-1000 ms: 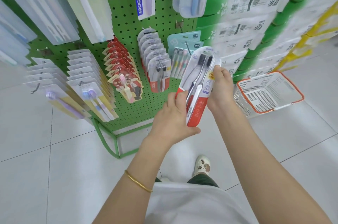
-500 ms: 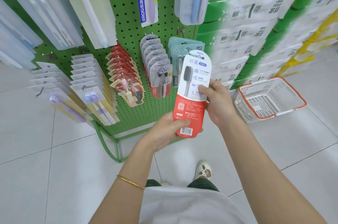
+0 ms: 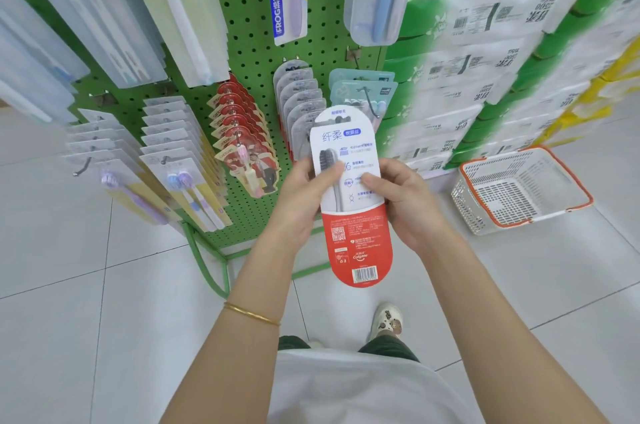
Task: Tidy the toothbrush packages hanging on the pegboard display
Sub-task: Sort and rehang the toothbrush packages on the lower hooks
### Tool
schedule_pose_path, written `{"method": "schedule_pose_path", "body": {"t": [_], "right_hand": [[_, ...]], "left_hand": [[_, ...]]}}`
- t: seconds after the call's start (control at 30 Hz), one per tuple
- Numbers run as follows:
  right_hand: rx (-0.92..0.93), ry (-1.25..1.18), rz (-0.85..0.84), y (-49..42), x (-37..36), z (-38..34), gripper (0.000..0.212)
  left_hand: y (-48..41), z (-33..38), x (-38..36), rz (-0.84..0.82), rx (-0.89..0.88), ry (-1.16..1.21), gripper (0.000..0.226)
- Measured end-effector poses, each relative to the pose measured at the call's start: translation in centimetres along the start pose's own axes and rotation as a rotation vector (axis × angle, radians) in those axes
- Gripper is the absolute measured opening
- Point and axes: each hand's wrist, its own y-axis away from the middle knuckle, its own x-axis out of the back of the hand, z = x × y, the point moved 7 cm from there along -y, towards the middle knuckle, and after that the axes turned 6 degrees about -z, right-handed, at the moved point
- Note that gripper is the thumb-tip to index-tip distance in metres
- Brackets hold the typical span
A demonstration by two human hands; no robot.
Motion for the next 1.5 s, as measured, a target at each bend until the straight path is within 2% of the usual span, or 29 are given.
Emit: {"method": "schedule_pose_path", "body": {"t": [0.1,0.23,0.33,0.47,0.5,0.6,0.67,0.77,0.87,0.97,1.07,1.17,1.27,1.33,1.43,1.5], "right_hand": [[-0.014,-0.015,-0.042,0.0,-0.2,0.3,0.022],[-0.038,0.008,-0.085,-0.2,-0.2,0.3,0.026],[-0.067,0.040,-0.118,-0.1,-0.3,0.6,0.027],[-0.134,0.030,-0.178,-0.2,-0.5,1.9,0.025],[-0.167,0.004,-0.197,-0.2,-0.6,2.5,0.034],[-0.278,-0.042,-0.222,0.0,-1.4,4.1,0.083],[-0.302,-0.109,-0.245,0.0,-2.0,4.8,0.103],[-0.317,-0.138,-0.303,-0.2,-2.9,5.1,0.110],[-0.312,-0.097,-0.347,-0.7,-3.1,5.1,0.098],[-0.295,-0.002,-0.378,-1.5,-2.9,4.9,0.099],[-0.261,0.112,-0.233,-2.7,-1.6,5.0,0.099],[-0.207,0.411,-0.024,-3.7,-0.6,4.5,0.076],[-0.108,0.671,0.156,-4.6,-0.6,3.6,0.052],[-0.050,0.769,0.238,-5.3,-0.6,4.1,0.055],[-0.054,0.881,0.320,-6.3,0.0,5.8,0.077],[-0.051,0.906,0.355,-6.8,0.1,6.3,0.082]], "left_hand": [[-0.7,2.4,0.6,0.064,-0.130,-0.124,0.022],[-0.9,3.0,0.7,0.137,-0.220,-0.144,0.023],[-0.8,2.6,0.9,0.182,-0.247,-0.132,0.006],[-1.0,1.5,1.6,0.262,-0.217,-0.113,0.014],[-1.2,1.2,1.6,0.259,-0.195,-0.096,0.015],[-1.6,0.5,1.6,0.251,-0.131,-0.022,0.020],[-1.7,0.4,1.4,0.239,-0.117,0.008,0.020],[-1.9,0.8,1.2,0.228,-0.118,-0.016,0.020],[-2.2,1.5,1.1,0.210,-0.150,-0.124,0.022],[-2.6,2.0,1.3,0.195,-0.189,-0.284,0.014],[-3.0,2.0,2.6,0.265,-0.182,-0.348,0.018],[-3.3,2.0,4.3,0.365,-0.158,-0.352,0.020],[-3.7,2.2,5.0,0.397,-0.133,-0.349,0.018],[-3.7,2.5,5.1,0.396,-0.134,-0.350,0.018],[-3.8,2.9,5.5,0.404,-0.145,-0.343,0.019],[-4.1,3.2,5.8,0.408,-0.152,-0.356,0.019]]}}
